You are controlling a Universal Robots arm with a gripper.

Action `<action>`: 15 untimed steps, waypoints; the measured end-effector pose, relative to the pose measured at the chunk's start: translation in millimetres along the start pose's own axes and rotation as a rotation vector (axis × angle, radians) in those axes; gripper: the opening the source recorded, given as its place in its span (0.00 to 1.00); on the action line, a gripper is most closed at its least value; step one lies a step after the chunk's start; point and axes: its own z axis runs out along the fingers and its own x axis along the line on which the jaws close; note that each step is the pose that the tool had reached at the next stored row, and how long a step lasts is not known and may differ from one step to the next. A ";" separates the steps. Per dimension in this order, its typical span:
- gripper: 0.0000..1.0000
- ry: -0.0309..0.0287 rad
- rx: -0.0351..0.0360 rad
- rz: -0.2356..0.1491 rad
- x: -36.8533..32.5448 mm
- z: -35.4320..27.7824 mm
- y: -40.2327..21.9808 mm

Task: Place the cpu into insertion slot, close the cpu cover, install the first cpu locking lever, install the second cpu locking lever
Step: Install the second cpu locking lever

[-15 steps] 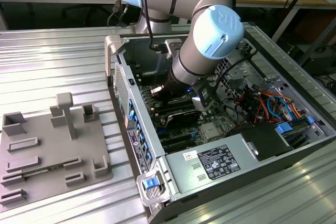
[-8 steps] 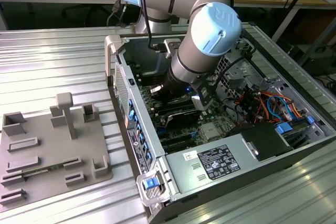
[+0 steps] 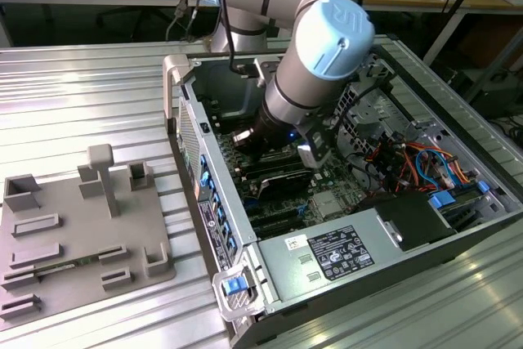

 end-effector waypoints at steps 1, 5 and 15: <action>0.11 0.0000 -0.0002 0.000 0.0 0.5 0.3; 0.11 0.0002 0.0000 0.000 0.1 2.1 0.1; 0.11 -0.0001 -0.0004 0.000 0.1 -11.6 4.1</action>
